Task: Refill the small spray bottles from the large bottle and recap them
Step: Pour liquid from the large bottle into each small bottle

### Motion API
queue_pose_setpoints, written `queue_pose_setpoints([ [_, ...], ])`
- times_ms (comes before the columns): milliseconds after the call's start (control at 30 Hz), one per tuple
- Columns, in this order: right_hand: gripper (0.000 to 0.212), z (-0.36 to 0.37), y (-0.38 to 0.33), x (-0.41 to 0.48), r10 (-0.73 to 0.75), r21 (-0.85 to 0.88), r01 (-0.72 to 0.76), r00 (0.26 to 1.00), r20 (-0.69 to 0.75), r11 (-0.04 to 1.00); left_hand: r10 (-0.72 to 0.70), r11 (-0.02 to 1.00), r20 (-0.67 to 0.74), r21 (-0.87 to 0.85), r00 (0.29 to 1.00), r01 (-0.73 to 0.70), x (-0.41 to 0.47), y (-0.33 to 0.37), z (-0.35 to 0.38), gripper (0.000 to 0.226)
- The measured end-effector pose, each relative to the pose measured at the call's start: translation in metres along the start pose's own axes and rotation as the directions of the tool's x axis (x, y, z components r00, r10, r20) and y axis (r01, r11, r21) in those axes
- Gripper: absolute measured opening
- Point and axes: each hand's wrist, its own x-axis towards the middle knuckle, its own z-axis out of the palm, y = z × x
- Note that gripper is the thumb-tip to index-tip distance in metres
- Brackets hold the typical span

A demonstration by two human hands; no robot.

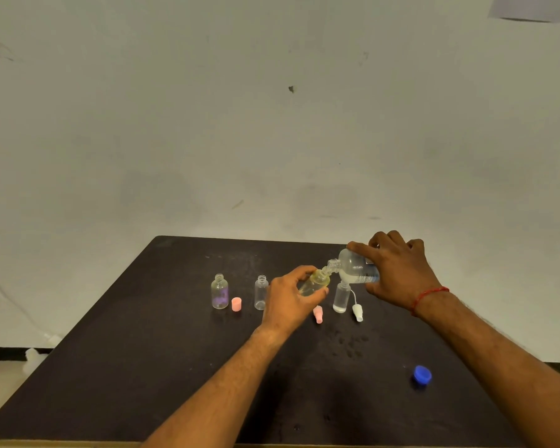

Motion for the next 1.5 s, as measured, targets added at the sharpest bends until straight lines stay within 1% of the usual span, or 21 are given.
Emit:
queue_pose_setpoints([
  [367,0.069,0.002,-0.001,-0.001,0.005,0.002,-0.005,1.0,0.009,1.0,0.008,1.0,-0.005,0.007,1.0,-0.008,-0.001,-0.001,0.0,0.036],
  [533,0.069,0.006,0.0,-0.003,0.027,0.058,-0.027,1.0,0.011,0.998,0.015,1.0,-0.016,-0.006,1.0,-0.015,-0.001,-0.001,0.001,0.037],
  [733,0.072,0.022,0.0,-0.01,0.081,0.178,-0.089,0.995,0.051,0.98,0.003,0.999,0.001,-0.04,1.0,-0.003,0.001,-0.001,0.003,0.04],
  [967,0.065,0.041,0.003,-0.03,0.24,0.394,-0.252,0.967,0.081,0.884,-0.085,0.996,0.046,-0.018,0.995,0.086,0.006,-0.014,0.008,0.044],
  [1167,0.071,0.055,0.005,-0.046,0.288,0.504,-0.323,0.946,0.149,0.801,-0.183,0.981,0.092,0.081,0.979,0.176,0.012,-0.034,0.019,0.04],
  [1267,0.074,0.064,0.005,-0.051,0.307,0.542,-0.359,0.933,0.189,0.76,-0.226,0.966,0.094,0.154,0.97,0.21,0.017,-0.046,0.026,0.037],
  [1500,0.075,0.076,0.011,-0.061,0.341,0.58,-0.402,0.914,0.217,0.708,-0.325,0.926,0.076,0.229,0.943,0.301,0.031,-0.062,0.035,0.036],
])
